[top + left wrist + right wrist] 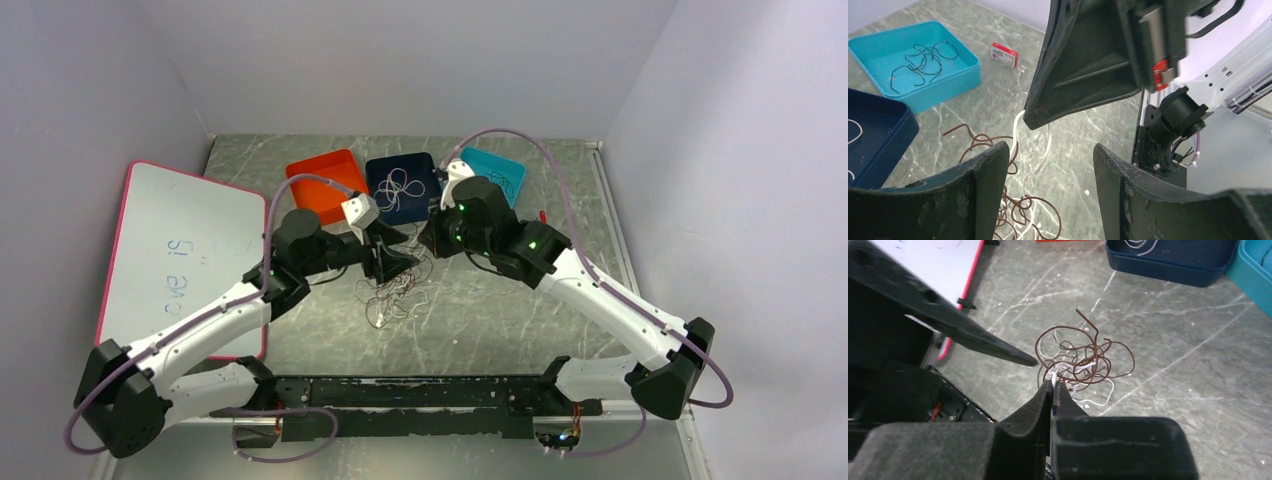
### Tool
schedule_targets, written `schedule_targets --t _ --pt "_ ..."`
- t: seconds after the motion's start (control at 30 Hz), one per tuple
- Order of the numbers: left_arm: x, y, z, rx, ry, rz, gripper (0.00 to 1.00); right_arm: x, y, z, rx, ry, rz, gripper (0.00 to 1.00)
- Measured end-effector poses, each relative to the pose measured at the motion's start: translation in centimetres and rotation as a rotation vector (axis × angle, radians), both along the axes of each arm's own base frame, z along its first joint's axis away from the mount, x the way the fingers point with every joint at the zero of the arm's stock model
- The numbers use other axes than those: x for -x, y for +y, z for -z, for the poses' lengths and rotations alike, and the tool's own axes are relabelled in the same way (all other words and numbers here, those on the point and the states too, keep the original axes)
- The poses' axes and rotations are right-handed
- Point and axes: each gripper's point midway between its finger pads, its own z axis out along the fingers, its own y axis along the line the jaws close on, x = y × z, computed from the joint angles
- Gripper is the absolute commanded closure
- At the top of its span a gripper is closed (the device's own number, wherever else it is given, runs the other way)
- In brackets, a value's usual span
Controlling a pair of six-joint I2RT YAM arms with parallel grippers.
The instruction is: Untangle the cables
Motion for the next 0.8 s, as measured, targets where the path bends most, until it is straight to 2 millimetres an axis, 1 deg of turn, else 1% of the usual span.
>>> schedule_targets --t 0.1,0.2,0.37,0.57,0.67,0.8 --pt "-0.3 -0.8 0.8 -0.031 0.015 0.03 0.33 -0.1 0.6 -0.8 -0.022 0.0 -0.015 1.0" --pt "-0.2 -1.4 0.8 -0.034 0.008 0.055 0.33 -0.2 1.3 -1.6 -0.049 -0.001 -0.031 1.0" --pt "-0.1 -2.4 0.8 -0.029 0.003 0.081 0.34 0.2 1.9 -1.7 -0.071 0.018 -0.052 1.0" --pt "-0.4 -3.2 1.4 -0.021 0.02 0.087 0.46 0.2 2.0 -1.7 -0.08 0.028 -0.052 1.0" --pt "-0.4 -3.1 1.6 -0.008 0.021 0.081 0.5 0.1 2.0 -2.2 -0.093 0.025 -0.048 1.0" --pt "0.0 -2.8 3.6 -0.021 0.065 0.074 0.56 0.3 1.9 -3.3 -0.118 0.013 -0.046 1.0"
